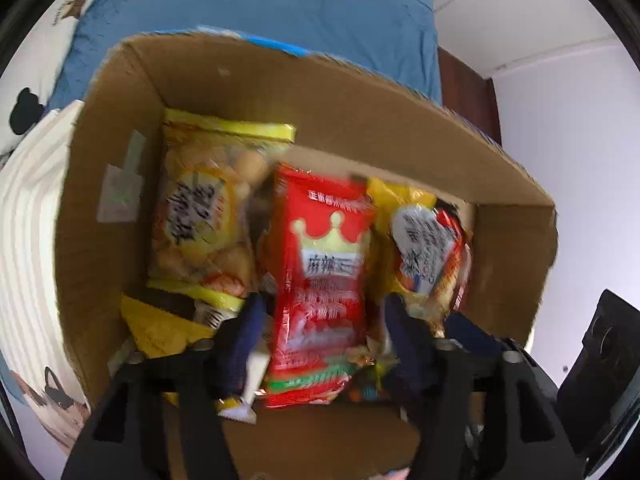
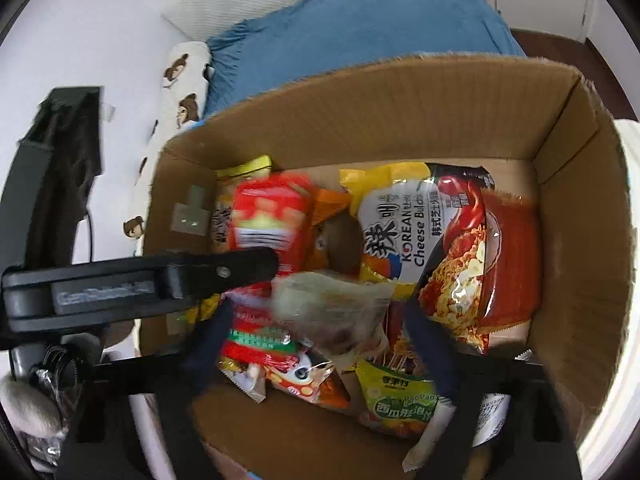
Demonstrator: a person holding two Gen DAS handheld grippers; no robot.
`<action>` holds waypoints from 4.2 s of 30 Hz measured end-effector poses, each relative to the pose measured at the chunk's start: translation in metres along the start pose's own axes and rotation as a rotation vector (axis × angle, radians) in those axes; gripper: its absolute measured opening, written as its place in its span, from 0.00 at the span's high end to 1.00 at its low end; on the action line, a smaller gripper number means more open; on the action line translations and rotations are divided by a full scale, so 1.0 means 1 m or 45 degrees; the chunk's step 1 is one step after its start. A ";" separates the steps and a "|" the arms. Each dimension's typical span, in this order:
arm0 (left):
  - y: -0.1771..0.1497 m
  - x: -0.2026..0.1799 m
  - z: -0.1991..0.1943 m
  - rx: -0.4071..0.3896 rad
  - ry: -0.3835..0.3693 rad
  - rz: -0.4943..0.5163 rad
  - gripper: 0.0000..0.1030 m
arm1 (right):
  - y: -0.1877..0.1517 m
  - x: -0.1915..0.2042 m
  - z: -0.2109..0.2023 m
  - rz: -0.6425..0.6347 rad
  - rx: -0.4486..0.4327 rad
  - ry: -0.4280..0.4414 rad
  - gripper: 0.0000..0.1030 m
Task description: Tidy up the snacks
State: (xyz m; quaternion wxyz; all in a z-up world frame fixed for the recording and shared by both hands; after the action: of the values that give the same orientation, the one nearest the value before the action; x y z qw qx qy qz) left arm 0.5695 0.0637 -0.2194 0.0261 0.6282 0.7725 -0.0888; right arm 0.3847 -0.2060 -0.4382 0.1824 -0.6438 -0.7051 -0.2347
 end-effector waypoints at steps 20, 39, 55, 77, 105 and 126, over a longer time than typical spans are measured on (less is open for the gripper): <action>-0.066 0.013 -0.030 -0.348 0.314 0.094 0.04 | -0.042 -0.018 -0.049 0.006 -0.100 -0.317 0.03; -0.148 -0.002 -0.083 -0.604 0.361 0.100 0.03 | -0.106 0.012 -0.105 -0.102 -0.283 -0.384 0.03; -0.292 -0.001 -0.147 -0.860 0.370 0.094 0.03 | -0.228 0.071 -0.206 -0.228 -0.548 -0.346 0.03; -0.428 0.007 -0.212 -1.059 0.364 0.068 0.03 | -0.375 0.137 -0.302 -0.399 -0.752 -0.365 0.01; -0.343 0.004 -0.181 -1.037 0.455 0.046 0.00 | -0.286 0.101 -0.258 -0.290 -0.752 -0.491 0.00; -0.303 -0.014 -0.149 -0.888 0.472 0.116 0.00 | -0.248 0.077 -0.236 -0.240 -0.668 -0.539 0.00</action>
State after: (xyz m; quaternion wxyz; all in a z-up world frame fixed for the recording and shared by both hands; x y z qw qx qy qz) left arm 0.2872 0.0162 -0.0391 0.1020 0.6205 0.7193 0.2952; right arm 0.1199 -0.2908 -0.2250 -0.1619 -0.6351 -0.6994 -0.2851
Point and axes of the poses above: each gripper's, at about its wrist camera, not at the fingertips, and z roughly the way its jaws point, x to its left, y to its top, the point moved 1 cm from there along z, roughly the way its jaws point, and after that the axes turned 12 degrees about y, right-handed, at the moved point
